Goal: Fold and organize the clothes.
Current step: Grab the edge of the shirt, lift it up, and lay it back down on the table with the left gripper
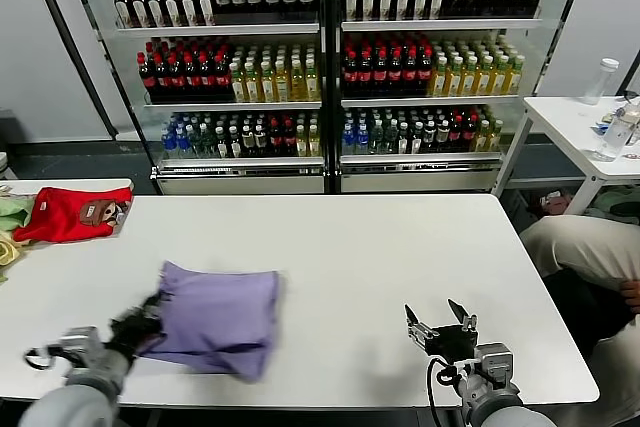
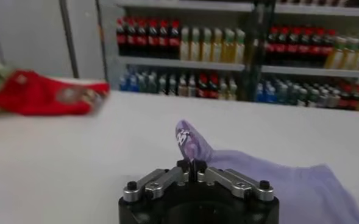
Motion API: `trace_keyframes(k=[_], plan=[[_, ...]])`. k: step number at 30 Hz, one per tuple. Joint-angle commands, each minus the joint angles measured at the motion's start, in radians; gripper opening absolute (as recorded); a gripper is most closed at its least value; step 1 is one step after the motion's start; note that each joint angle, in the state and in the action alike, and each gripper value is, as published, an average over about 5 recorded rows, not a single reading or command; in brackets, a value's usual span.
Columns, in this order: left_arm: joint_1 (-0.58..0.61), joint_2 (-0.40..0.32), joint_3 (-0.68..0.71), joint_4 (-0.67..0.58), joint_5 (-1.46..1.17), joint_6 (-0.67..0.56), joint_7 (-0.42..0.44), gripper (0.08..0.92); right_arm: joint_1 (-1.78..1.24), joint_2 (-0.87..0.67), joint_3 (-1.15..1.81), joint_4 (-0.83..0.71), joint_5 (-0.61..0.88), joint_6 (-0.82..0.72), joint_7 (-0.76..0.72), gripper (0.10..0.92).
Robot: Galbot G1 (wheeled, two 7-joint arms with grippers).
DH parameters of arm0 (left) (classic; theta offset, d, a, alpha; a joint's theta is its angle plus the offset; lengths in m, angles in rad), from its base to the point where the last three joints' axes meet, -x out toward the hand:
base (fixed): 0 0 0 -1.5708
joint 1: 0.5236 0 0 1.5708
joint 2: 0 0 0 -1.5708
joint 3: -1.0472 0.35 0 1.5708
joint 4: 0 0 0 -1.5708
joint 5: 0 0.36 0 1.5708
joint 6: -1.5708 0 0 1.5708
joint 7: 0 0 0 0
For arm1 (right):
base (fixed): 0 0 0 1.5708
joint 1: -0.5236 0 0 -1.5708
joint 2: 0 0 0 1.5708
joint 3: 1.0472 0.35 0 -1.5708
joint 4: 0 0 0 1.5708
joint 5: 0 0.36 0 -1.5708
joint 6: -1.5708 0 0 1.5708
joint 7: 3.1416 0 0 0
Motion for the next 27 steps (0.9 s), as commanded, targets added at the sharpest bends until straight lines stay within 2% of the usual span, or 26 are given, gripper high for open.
trace_keyframes(k=[1,4,8,12,15,17,20,24,27], plan=[[0.013,0.164,-0.431,0.123,-0.005,0.022,0.196,0.106,0.001,0.000,0.003,0.001,0.001,0.001,-0.001,0.823],[0.009,0.175,-0.408,0.075,-0.026,0.023,0.182,0.106,0.002,0.004,0.003,-0.001,0.001,0.001,-0.001,0.823],[-0.001,0.124,-0.264,-0.086,-0.088,0.024,0.112,0.106,0.001,0.011,0.000,-0.002,-0.003,0.001,-0.001,0.823],[-0.016,0.013,0.007,-0.242,-0.138,0.024,0.037,0.106,-0.006,0.015,0.002,0.000,-0.011,0.000,0.000,0.823],[-0.039,-0.094,0.253,-0.298,-0.105,0.023,0.008,0.106,-0.013,0.017,0.001,0.001,-0.018,0.000,0.000,0.823],[-0.069,-0.168,0.404,-0.290,-0.043,0.022,0.002,0.106,-0.015,0.020,-0.002,0.001,-0.023,0.000,0.000,0.823],[-0.123,-0.254,0.569,-0.213,0.075,0.020,0.012,0.106,-0.017,0.024,-0.007,0.001,-0.029,0.000,0.000,0.823],[-0.196,-0.317,0.651,-0.087,0.166,-0.021,0.012,0.109,-0.021,0.024,-0.006,0.004,-0.032,0.000,-0.001,0.823],[-0.242,-0.324,0.649,-0.052,0.183,-0.066,0.012,0.143,-0.025,0.021,0.000,0.007,-0.031,0.000,-0.001,0.823]])
